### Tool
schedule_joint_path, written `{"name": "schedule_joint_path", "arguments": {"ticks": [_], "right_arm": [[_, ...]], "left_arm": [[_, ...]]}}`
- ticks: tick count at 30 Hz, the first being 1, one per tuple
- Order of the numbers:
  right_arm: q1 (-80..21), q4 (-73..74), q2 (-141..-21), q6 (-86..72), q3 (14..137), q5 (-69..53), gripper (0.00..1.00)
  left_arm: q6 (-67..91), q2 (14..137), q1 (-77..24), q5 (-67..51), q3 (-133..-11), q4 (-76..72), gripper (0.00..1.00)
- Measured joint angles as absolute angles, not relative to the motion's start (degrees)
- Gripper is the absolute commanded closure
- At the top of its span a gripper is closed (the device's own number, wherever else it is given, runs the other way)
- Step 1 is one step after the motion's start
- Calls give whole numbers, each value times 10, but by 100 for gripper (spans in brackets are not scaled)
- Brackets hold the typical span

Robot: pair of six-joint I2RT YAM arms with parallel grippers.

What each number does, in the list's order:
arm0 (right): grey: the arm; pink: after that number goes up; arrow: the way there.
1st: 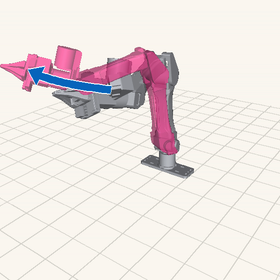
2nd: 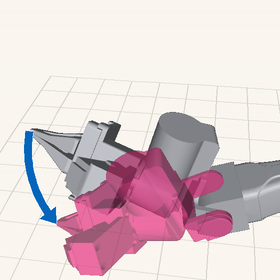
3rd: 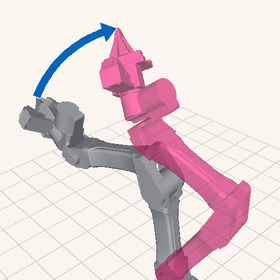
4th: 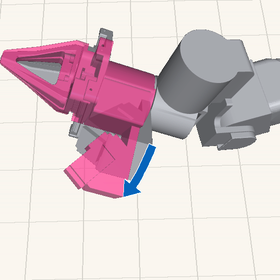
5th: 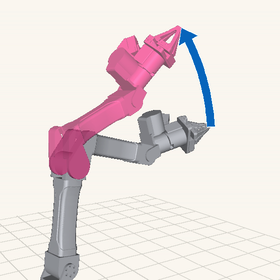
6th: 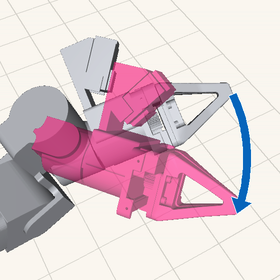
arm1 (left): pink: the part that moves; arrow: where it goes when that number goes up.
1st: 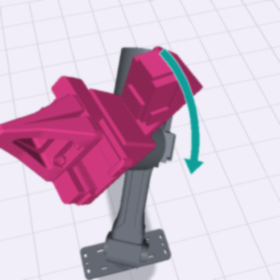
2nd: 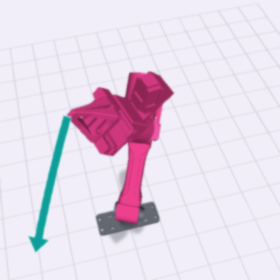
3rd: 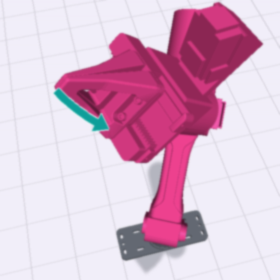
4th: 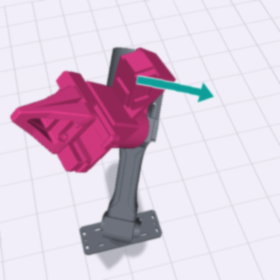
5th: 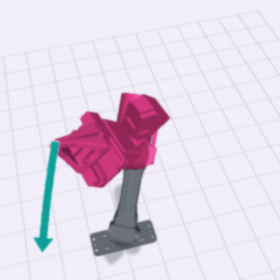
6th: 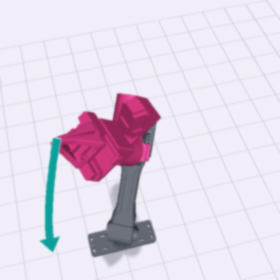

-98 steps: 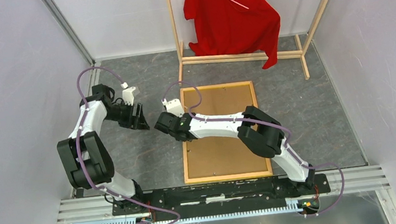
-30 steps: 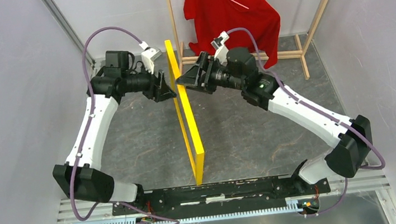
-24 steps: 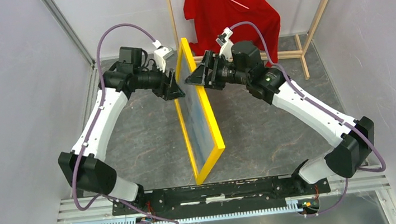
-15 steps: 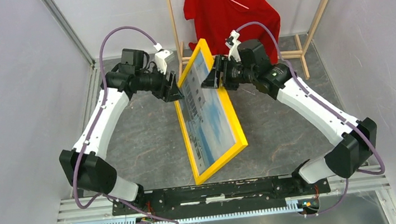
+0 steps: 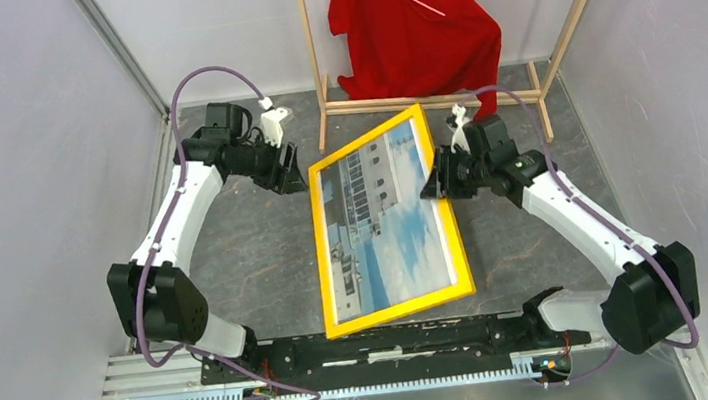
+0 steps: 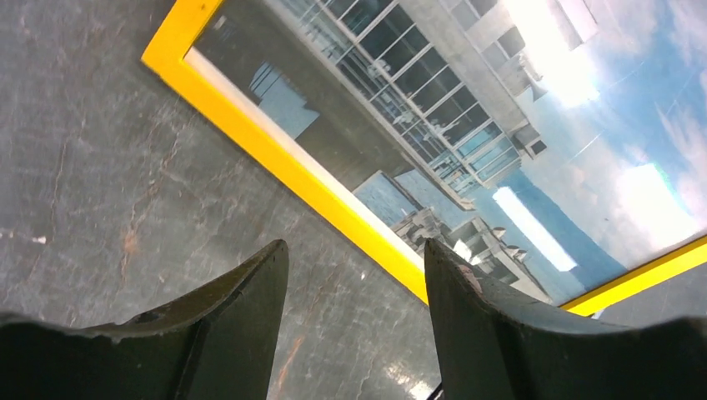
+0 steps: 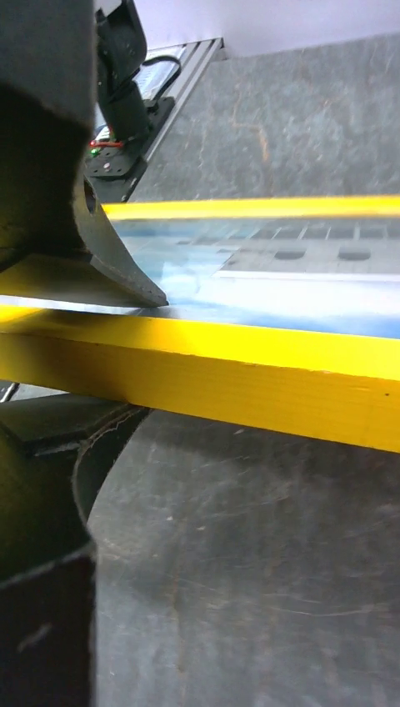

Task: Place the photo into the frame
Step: Turn over the photo frame at the center of the board.

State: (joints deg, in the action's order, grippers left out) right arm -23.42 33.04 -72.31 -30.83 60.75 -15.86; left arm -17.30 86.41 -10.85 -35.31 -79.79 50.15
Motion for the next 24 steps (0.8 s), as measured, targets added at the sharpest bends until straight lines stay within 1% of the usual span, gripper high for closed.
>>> {"name": "schedule_joint_path", "arguments": {"ticks": [3, 12, 14, 20, 24], "right_arm": [[-215, 299, -708, -317, 529, -178, 60], [-186, 179, -686, -337, 401, -218, 62], [-179, 156, -680, -346, 378, -219, 62], [-166, 46, -653, -408, 255, -213, 62], [-165, -18, -663, -439, 213, -206, 63]], "left_arm": [[-188, 864, -100, -342, -785, 509, 33], [-222, 864, -94, -311, -748, 511, 33], [-224, 864, -93, -303, -739, 511, 33], [-237, 864, -91, -294, -727, 512, 32], [-241, 864, -91, -289, -722, 513, 32]]}}
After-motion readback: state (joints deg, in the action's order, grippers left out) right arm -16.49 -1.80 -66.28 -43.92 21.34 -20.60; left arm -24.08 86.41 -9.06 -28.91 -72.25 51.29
